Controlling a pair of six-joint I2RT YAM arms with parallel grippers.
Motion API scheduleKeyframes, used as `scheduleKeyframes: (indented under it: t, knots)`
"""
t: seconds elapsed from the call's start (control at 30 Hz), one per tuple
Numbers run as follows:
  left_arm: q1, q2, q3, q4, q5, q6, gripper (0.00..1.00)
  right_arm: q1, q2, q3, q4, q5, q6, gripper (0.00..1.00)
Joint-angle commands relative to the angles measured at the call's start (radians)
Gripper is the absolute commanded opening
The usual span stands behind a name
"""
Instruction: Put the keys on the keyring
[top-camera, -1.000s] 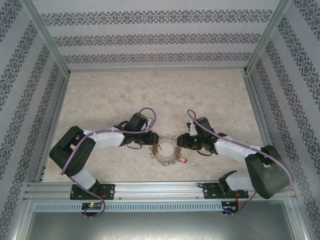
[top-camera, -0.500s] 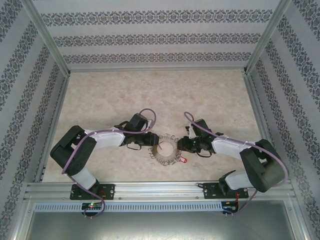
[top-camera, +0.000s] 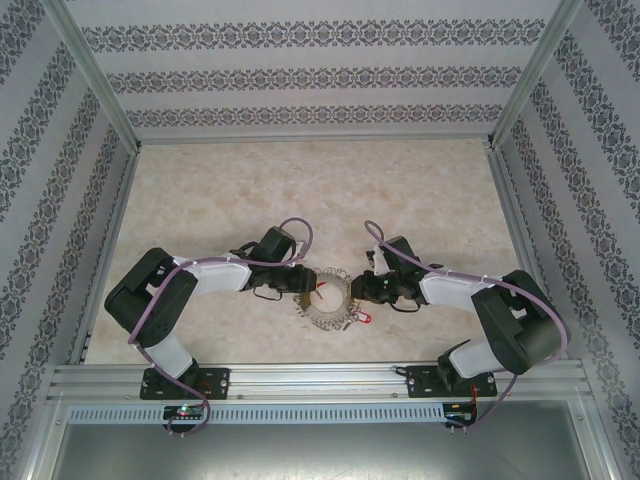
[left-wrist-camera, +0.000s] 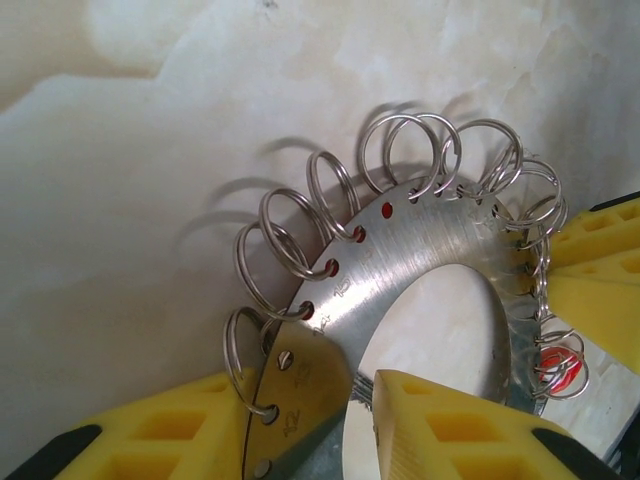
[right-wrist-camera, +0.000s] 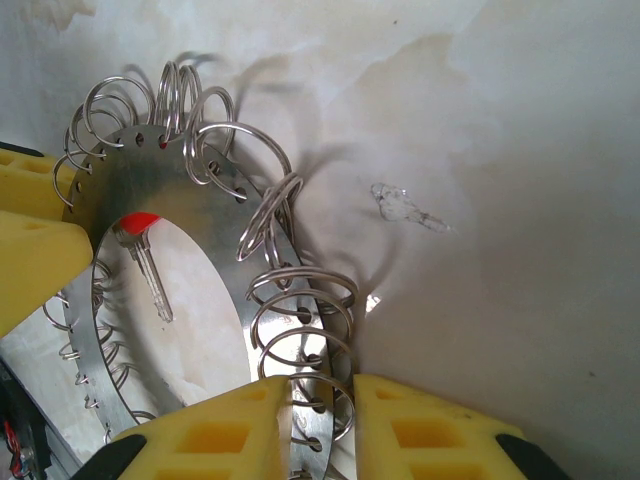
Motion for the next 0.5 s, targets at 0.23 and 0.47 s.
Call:
scheduleKeyframes:
  t: [0.23,0.47]
  knots:
    - [-0.004,-0.087,0.037,0.022,0.03,-0.026,0.13,0.001,0.03,0.002,0.076,-0.049,0.005,0.25]
    - [0.014,-0.161,0.018,0.027,0.008,-0.035,0.02,-0.014,-0.022,0.0,0.07,-0.025,0.007,0.3]
